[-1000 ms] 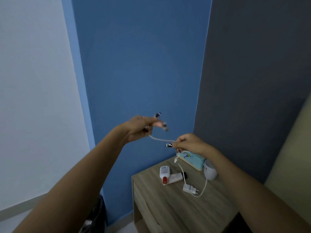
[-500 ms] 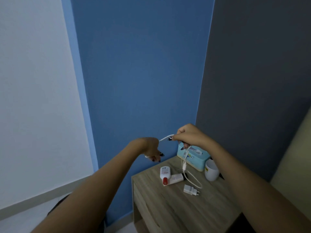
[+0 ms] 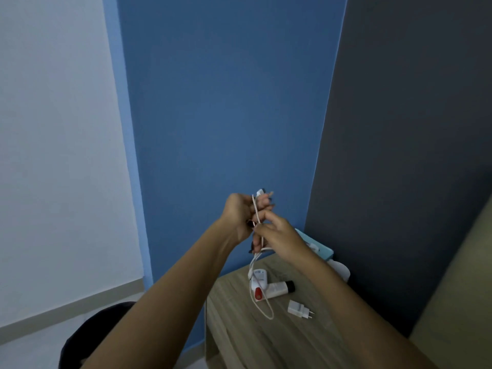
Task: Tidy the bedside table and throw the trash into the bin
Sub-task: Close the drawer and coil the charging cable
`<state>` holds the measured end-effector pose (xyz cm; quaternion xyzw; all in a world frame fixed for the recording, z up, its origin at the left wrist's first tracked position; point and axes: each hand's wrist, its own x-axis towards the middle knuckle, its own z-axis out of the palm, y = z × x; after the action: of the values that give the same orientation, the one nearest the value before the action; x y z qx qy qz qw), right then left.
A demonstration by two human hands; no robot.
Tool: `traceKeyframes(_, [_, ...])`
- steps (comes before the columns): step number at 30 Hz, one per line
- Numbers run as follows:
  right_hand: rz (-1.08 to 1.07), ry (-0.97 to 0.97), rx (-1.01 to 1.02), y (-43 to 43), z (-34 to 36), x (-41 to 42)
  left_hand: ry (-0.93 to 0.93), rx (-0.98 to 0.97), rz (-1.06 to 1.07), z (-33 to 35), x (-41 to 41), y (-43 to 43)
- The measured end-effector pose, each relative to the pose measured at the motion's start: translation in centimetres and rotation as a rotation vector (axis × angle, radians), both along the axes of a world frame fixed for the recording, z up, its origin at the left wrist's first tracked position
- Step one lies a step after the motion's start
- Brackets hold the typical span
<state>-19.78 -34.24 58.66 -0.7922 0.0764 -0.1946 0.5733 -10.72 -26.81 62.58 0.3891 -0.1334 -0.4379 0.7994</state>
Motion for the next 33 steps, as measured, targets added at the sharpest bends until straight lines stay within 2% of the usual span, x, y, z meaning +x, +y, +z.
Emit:
traceKeyframes(5, [0.035, 0.084, 0.007, -0.6, -2.7, -0.4, 0.0, -0.027, 0.051, 0.5, 1.2, 0.5])
traceKeyframes(8, [-0.01, 0.281, -0.252, -1.1, -5.0, -0.8, -0.022, -0.109, 0.149, 1.6, 1.7, 0.5])
traceKeyframes(11, [0.031, 0.548, -0.375, -2.4, -8.2, -1.6, -0.214, -0.11, 0.217, 3.3, 2.3, 1.6])
traceKeyframes(14, [-0.098, 0.67, -0.223, -4.5, -10.9, -2.1, -0.417, -0.041, 0.167, 4.2, 1.8, 2.5])
traceKeyframes(16, [-0.232, 0.653, -0.075, -6.0, -11.6, -2.0, -0.503, 0.086, 0.025, 3.5, 0.9, 2.4])
traceKeyframes(19, [-0.338, 0.627, 0.124, -7.8, -9.5, -1.4, -0.577, 0.345, -0.368, 1.3, 0.3, 2.4])
traceKeyframes(22, [-0.376, 0.622, 0.324, -9.8, -6.5, -0.9, -0.807, 0.641, -0.754, -1.5, -0.5, 2.4])
traceKeyframes(24, [-0.415, 0.526, 0.373, -10.7, -4.4, -0.4, -0.909, 0.766, -0.909, -3.1, -1.1, 1.9])
traceKeyframes(27, [-0.383, 0.363, 0.361, -10.5, -1.2, -0.1, -0.908, 0.822, -0.759, -5.2, -1.1, 1.1])
traceKeyframes(31, [-0.262, 0.197, 0.31, -8.9, 1.5, -0.7, -0.515, 0.562, -0.321, -6.9, 0.4, -0.1])
traceKeyframes(33, [-0.18, 0.137, 0.29, -7.6, 2.1, -1.6, -0.383, 0.456, -0.112, -7.3, 1.3, -0.8])
